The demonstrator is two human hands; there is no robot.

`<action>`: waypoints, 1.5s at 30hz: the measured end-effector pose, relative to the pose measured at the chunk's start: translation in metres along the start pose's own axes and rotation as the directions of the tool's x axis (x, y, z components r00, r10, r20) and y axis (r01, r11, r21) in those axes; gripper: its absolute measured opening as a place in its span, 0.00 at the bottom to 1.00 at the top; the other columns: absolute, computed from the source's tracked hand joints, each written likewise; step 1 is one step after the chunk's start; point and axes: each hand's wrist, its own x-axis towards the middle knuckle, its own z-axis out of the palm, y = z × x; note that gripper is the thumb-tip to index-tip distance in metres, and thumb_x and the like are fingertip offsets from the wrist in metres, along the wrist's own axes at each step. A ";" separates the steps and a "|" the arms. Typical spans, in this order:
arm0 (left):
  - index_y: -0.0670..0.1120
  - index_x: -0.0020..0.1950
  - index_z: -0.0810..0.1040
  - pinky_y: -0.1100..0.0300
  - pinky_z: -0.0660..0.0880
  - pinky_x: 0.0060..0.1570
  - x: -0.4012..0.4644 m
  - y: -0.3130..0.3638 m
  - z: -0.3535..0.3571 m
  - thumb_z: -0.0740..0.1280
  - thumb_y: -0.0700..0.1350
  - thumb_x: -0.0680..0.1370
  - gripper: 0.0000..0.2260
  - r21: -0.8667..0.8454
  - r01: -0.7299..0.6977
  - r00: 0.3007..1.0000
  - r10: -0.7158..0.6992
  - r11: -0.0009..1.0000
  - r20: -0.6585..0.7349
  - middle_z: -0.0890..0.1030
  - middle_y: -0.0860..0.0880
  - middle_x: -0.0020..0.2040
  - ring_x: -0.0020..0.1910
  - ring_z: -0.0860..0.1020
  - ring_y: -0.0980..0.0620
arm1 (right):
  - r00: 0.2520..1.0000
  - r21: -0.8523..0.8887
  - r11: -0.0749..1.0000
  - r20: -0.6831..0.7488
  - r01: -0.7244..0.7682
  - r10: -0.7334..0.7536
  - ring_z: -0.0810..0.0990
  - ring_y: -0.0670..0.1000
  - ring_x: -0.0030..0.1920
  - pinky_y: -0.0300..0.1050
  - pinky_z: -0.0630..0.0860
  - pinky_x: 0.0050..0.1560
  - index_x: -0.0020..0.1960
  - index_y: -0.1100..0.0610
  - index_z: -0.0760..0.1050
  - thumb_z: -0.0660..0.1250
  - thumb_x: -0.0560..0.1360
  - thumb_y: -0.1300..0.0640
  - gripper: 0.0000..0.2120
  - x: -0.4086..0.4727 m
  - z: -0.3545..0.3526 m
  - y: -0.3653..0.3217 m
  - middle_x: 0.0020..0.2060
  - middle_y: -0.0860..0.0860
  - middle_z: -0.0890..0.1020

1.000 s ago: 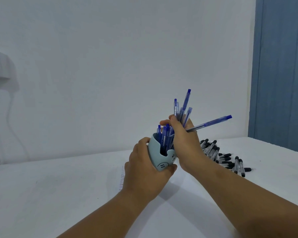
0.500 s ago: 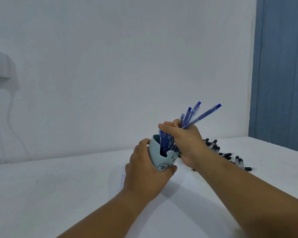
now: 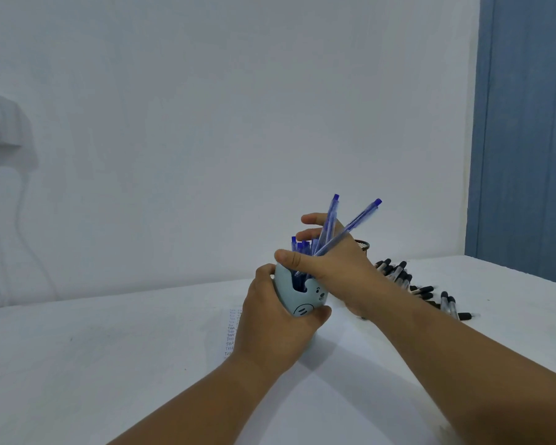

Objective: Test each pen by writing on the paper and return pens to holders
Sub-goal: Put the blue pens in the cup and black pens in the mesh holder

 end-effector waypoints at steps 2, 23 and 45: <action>0.58 0.62 0.68 0.65 0.80 0.45 -0.001 0.002 -0.001 0.83 0.53 0.64 0.33 -0.013 0.013 1.000 -0.013 1.000 0.005 0.78 0.58 0.54 0.51 0.80 0.57 | 1.000 -0.001 1.000 -0.009 0.016 -0.016 0.82 0.48 0.54 0.42 0.81 0.51 0.63 0.45 0.72 0.82 0.64 0.49 0.31 0.001 -0.001 0.003 0.55 0.48 0.80; 0.58 0.59 0.69 0.67 0.77 0.42 -0.007 0.011 -0.001 0.83 0.52 0.64 0.31 -0.083 0.092 0.995 -0.087 0.992 0.056 0.80 0.57 0.52 0.47 0.80 0.61 | 0.962 -0.043 0.989 0.228 -0.143 0.149 0.81 0.50 0.58 0.45 0.78 0.58 0.73 0.44 0.63 0.85 0.61 0.53 0.48 0.010 -0.022 0.000 0.61 0.50 0.76; 0.59 0.79 0.49 0.50 0.61 0.72 -0.012 0.019 0.003 0.80 0.55 0.62 0.55 0.399 -0.341 0.920 0.389 0.851 -0.044 0.53 0.50 0.80 0.80 0.55 0.50 | 0.927 0.134 0.924 0.171 -0.358 0.334 0.83 0.57 0.45 0.56 0.79 0.51 0.53 0.59 0.80 0.80 0.66 0.50 0.21 0.019 -0.012 0.017 0.45 0.55 0.86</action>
